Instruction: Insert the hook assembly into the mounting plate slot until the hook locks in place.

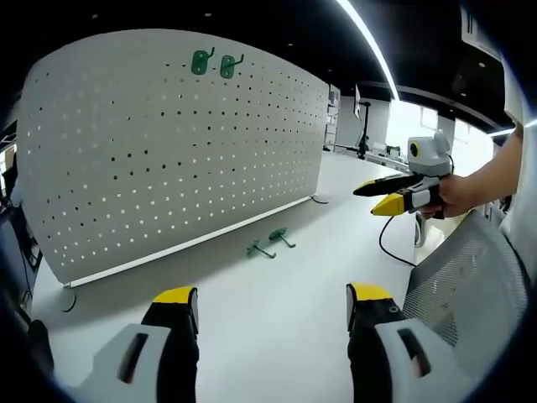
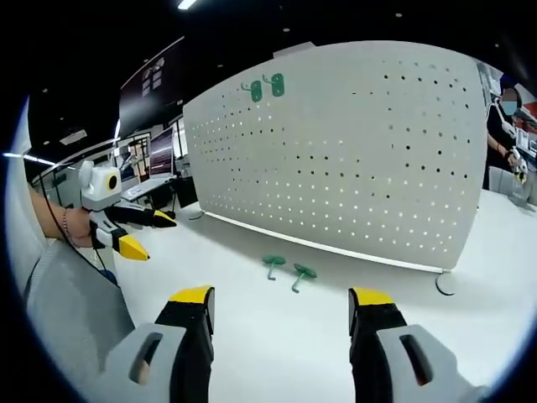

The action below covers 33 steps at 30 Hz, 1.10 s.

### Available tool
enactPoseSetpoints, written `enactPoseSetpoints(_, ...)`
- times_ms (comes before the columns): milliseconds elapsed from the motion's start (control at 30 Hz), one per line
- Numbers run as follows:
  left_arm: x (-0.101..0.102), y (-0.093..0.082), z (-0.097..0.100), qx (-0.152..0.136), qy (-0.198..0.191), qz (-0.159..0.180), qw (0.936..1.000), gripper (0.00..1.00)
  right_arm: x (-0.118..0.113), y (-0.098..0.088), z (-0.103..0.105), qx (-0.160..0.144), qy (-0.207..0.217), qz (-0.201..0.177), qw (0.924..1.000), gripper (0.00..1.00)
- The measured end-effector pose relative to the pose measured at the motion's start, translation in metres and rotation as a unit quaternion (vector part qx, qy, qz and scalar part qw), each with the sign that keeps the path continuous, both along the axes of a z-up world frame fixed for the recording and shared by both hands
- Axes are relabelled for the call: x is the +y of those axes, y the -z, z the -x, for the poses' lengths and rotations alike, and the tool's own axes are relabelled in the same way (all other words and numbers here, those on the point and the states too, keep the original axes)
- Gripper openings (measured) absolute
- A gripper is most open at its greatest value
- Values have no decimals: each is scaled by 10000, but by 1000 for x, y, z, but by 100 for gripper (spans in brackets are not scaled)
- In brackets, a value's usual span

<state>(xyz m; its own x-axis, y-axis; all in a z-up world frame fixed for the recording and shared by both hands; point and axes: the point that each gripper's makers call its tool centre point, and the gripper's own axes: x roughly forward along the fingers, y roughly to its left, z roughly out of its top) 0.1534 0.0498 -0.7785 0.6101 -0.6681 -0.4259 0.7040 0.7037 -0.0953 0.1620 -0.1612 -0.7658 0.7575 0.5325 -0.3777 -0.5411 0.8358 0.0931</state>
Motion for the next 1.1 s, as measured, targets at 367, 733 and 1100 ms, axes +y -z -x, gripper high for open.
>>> enactPoseSetpoints(367, 1, 4, 0, 93, 50, -22, 9999, 75, 1, 3, 6, 123, -92, 36, 9999, 62)
enactPoseSetpoints(733, 2, 8, 2, 162, 77, -42, 9998, 75, -1, 7, 10, 211, -98, 67, 9997, 64)
enactPoseSetpoints(1100, -6, 0, -4, 108, 195, -27, 9997, 75, 0, 7, 11, 232, -104, 45, 9997, 63)
